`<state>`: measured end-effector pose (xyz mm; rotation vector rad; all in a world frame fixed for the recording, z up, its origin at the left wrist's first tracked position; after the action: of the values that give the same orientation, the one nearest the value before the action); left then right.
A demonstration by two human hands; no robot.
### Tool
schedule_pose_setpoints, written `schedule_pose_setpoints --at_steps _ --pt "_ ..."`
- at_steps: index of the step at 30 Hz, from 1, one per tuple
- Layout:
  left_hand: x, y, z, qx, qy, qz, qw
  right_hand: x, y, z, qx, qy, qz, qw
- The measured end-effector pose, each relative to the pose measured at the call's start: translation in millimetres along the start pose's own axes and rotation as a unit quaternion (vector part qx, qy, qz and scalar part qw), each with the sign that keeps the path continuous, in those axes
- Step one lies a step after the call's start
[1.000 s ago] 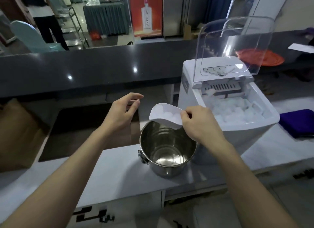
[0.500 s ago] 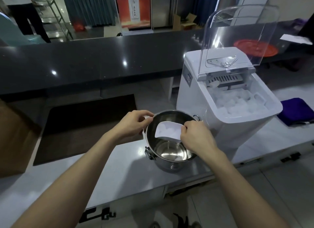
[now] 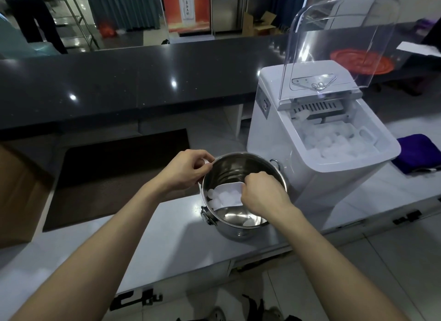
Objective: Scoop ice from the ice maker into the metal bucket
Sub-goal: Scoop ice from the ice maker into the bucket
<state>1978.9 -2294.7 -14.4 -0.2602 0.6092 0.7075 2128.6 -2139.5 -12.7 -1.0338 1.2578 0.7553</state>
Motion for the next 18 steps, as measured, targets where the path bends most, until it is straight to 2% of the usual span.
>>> schedule_pose_setpoints --at_steps 13,18 --pt "2.3 0.7 -0.4 0.017 -0.027 0.008 0.999 -5.0 -3.8 -4.7 -0.084 -0.060 0.091 0.990" --pt "2.6 2.3 -1.4 0.019 -0.029 0.015 0.999 -20.4 -13.2 -1.3 -0.078 -0.044 0.139 0.986"
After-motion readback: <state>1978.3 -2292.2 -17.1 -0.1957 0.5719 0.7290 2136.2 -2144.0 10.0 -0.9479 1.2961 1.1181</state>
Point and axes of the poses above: each hand's wrist, its own y-axis towards the middle knuckle, its own x-axis out of the palm, z = x × y, the point moved 5 cm from there along y, towards the middle knuckle, and after that the axes turned 12 degrees about -y, right-handed, at the moved point
